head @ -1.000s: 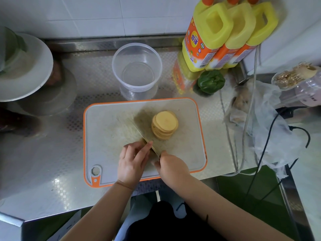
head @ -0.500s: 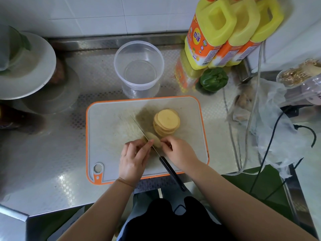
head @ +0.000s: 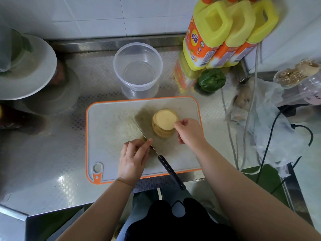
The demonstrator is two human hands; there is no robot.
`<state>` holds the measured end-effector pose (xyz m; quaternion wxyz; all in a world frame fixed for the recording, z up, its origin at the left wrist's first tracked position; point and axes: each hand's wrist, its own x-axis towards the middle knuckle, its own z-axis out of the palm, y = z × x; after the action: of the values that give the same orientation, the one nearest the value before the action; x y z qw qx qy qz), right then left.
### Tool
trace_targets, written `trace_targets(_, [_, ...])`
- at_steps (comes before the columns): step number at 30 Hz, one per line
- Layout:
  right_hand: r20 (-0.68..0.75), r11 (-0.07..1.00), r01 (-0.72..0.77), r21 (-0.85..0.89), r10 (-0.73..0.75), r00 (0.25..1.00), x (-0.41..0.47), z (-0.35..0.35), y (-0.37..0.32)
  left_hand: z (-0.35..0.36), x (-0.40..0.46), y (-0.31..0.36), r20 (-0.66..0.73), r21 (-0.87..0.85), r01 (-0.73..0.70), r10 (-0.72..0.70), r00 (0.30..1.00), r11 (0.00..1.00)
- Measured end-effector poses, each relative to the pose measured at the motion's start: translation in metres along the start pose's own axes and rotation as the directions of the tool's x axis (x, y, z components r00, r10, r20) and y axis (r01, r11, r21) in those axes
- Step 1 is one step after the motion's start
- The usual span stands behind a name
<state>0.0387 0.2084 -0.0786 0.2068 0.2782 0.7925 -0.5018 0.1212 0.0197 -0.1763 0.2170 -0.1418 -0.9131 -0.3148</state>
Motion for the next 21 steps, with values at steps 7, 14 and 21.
trace_targets(7, [0.222,0.765,0.26,-0.589,-0.156,0.962,-0.036,-0.003,0.014,0.0,0.0,0.001,-0.017,0.023,0.009,-0.009,1.0,1.0])
trace_targets(14, [0.353,0.555,0.416,-0.721,-0.223,0.909,-0.07,0.042,0.046,-0.003,0.001,0.004,-0.036,-0.055,0.114,-0.116,0.993,0.992])
trace_targets(21, [0.222,0.581,0.396,-0.711,-0.349,0.91,-0.056,0.052,0.053,-0.01,-0.009,0.0,-0.007,-0.064,0.118,-0.119,0.993,0.991])
